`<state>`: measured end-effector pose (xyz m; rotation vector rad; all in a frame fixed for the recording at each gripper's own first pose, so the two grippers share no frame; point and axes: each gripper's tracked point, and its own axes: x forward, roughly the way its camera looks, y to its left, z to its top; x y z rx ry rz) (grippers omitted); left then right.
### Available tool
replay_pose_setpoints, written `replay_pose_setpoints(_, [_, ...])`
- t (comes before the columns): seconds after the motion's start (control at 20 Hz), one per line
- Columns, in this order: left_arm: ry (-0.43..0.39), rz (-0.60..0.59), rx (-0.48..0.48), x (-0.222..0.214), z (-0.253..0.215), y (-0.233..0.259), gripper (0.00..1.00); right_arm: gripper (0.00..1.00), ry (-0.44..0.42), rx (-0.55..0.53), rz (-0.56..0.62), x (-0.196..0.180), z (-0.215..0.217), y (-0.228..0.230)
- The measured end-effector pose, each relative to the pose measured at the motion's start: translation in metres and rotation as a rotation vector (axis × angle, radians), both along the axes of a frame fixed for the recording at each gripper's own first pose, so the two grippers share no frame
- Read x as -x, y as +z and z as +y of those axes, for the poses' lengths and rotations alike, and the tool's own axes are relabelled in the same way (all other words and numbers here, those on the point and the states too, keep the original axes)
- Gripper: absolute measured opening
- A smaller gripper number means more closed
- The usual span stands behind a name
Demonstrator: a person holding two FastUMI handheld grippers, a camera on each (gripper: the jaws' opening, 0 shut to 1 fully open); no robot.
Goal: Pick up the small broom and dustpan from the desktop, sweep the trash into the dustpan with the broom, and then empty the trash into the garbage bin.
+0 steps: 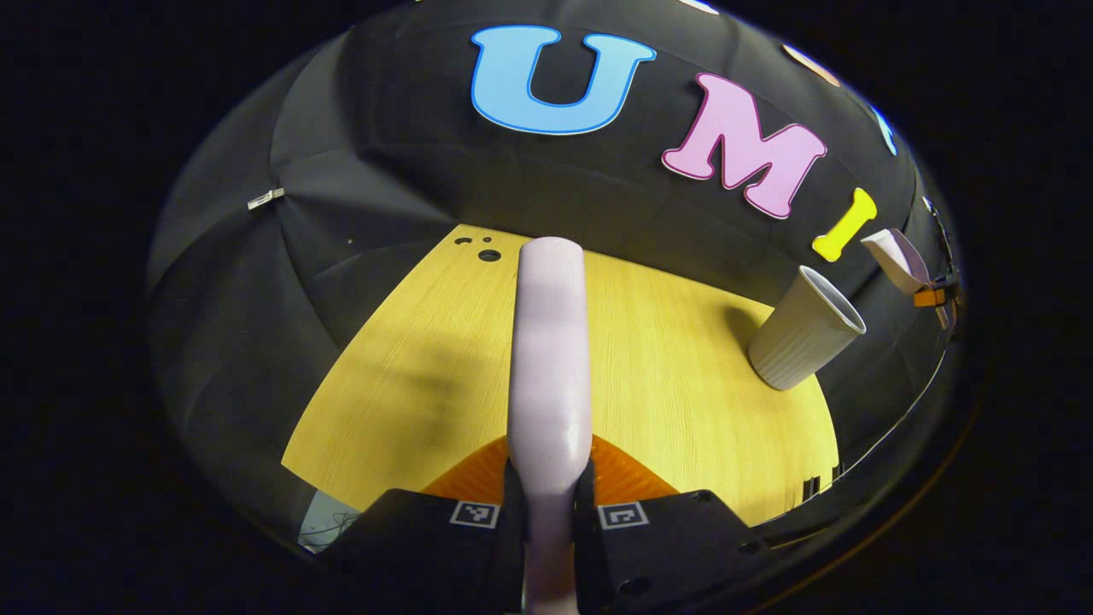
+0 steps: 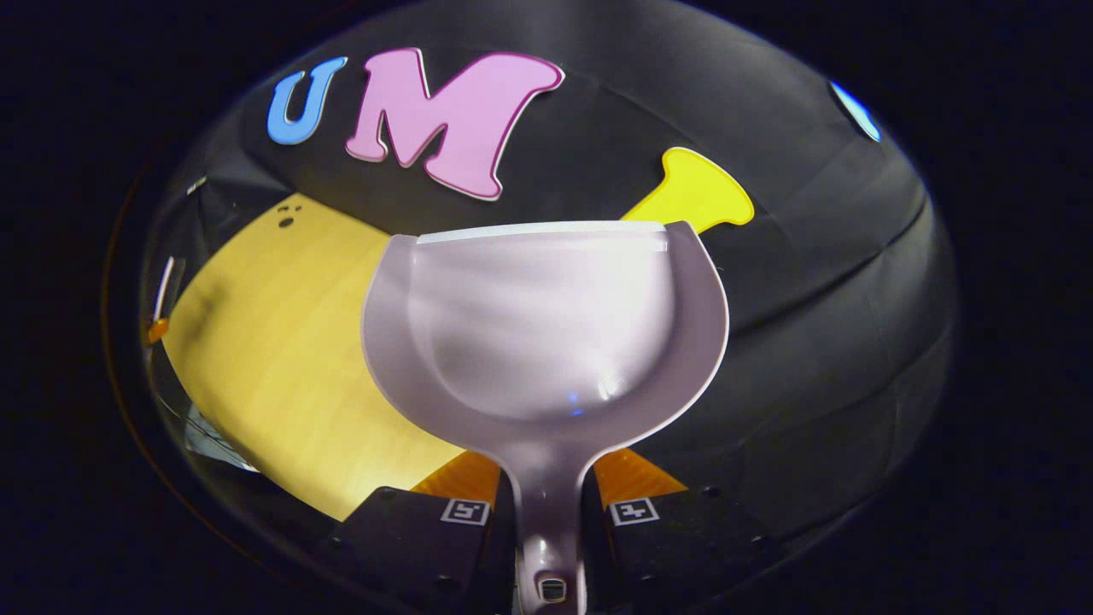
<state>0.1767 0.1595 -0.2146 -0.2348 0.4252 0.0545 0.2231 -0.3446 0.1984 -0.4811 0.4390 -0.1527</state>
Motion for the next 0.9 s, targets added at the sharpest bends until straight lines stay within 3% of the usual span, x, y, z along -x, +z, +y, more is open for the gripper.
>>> replay_pose_setpoints(0.1, [-0.035, -0.008, -0.005, -0.007, -0.002, -0.002, 0.28, 0.36, 0.019, -0.067, -0.025, 0.013, 0.029, -0.01])
replay_pose_setpoints(0.35, [-0.113, -0.017, 0.015, -0.016, -0.015, -0.005, 0.28, 0.38, 0.148, -0.364, 0.01, 0.033, 0.135, -0.057])
replay_pose_setpoints(0.55, [-0.169, -0.006, -0.009, -0.023, -0.023, -0.014, 0.29, 0.33, 0.176, -0.437, 0.028, 0.029, 0.18, -0.086])
replay_pose_setpoints(0.9, [-0.244, 0.042, -0.077, -0.047, -0.045, -0.038, 0.28, 0.36, 0.178, -0.553, 0.134, 0.002, 0.242, -0.164])
